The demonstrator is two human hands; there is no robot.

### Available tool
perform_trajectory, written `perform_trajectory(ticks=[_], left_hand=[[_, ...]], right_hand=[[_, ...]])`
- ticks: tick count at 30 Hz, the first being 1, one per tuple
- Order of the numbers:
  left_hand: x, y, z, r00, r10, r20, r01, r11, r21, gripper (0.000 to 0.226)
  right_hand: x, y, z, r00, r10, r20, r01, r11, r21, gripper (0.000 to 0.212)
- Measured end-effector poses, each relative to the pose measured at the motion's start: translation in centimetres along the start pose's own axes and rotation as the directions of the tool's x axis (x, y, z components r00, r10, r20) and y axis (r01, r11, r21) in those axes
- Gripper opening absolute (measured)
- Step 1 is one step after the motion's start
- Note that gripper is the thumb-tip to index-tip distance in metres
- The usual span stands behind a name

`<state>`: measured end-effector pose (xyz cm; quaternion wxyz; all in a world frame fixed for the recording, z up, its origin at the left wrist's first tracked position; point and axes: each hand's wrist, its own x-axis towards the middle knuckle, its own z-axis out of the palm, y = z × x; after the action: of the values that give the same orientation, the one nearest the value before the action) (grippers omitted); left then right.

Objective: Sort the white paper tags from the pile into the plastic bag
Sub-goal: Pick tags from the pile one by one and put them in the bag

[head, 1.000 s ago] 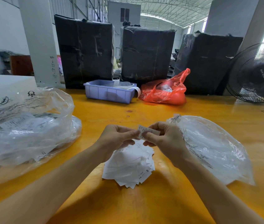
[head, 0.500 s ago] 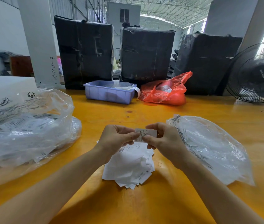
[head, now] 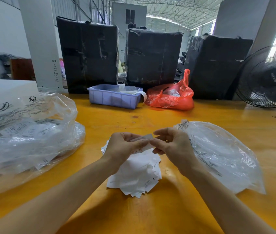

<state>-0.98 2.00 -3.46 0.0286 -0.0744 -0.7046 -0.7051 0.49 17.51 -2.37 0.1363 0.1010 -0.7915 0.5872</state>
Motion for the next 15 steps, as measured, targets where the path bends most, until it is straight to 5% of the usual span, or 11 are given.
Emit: perform_trajectory(ticks=[6, 9, 15], left_hand=[[-0.1, -0.2, 0.1, 0.997, -0.055, -0.06, 0.05, 0.995, -0.084, 0.01], [0.0, 0.1, 0.1, 0.987, -0.122, -0.101, 0.1, 0.975, -0.199, 0.006], [-0.2, 0.5, 0.5, 0.983, -0.165, -0.081, 0.132, 0.942, -0.31, 0.009]], right_hand=[[-0.3, 0.0, 0.9, 0.993, -0.108, 0.037, 0.111, 0.989, -0.1, 0.005], [-0.4, 0.0, 0.9, 0.992, -0.046, 0.114, 0.053, 0.997, -0.055, 0.034], [-0.7, 0.2, 1.7, 0.993, -0.115, 0.004, 0.115, 0.989, -0.092, 0.027]])
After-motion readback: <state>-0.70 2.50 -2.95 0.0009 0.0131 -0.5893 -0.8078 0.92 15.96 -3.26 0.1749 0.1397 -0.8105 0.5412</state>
